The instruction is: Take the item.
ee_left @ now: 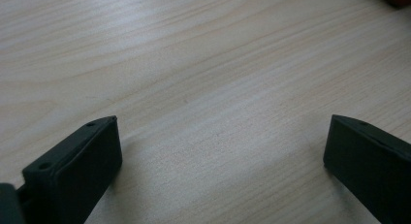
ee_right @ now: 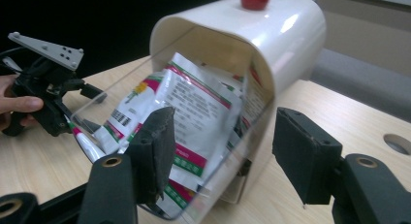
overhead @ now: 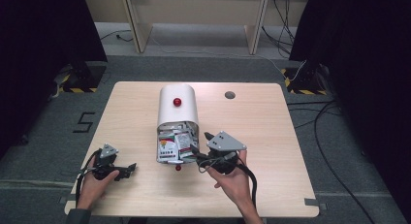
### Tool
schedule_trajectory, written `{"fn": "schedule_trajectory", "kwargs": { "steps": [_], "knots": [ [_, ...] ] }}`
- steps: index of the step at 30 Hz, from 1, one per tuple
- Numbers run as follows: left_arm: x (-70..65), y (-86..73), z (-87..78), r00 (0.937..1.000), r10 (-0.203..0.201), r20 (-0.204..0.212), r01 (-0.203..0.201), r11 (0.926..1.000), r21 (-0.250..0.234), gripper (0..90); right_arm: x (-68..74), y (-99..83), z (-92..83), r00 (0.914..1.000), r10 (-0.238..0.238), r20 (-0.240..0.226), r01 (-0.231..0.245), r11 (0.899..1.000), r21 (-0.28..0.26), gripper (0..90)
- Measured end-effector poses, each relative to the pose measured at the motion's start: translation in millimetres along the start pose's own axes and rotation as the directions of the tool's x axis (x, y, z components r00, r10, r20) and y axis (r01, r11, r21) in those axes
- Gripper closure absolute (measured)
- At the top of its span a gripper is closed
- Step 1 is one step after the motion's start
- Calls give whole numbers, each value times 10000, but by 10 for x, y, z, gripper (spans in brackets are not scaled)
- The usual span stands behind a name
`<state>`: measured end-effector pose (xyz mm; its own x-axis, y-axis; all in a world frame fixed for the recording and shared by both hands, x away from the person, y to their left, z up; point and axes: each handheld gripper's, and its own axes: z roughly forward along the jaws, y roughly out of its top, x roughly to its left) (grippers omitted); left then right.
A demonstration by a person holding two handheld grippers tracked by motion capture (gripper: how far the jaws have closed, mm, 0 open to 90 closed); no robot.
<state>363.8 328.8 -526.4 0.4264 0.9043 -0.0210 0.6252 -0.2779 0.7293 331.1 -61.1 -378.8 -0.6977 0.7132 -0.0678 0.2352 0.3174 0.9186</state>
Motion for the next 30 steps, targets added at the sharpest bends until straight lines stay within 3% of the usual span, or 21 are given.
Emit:
{"fn": "schedule_trajectory", "kwargs": {
  "steps": [7, 18, 30],
  "knots": [
    [1, 0, 0, 10000, 11, -1, -11, 10000, 6, 0, 132, 69, 110, 9988, -327, -363, 329, 9994, 58, 449],
    [1, 0, -1, 10000, 13, -1, -13, 10000, 9, 0, 307, 57, 330, 9956, -774, -526, 800, 9956, 491, 456],
    [1, 0, -1, 10000, 12, -1, -12, 10000, 10, 0, 273, 60, 330, 9953, -870, -424, 893, 9945, 547, 528]
  ]
}}
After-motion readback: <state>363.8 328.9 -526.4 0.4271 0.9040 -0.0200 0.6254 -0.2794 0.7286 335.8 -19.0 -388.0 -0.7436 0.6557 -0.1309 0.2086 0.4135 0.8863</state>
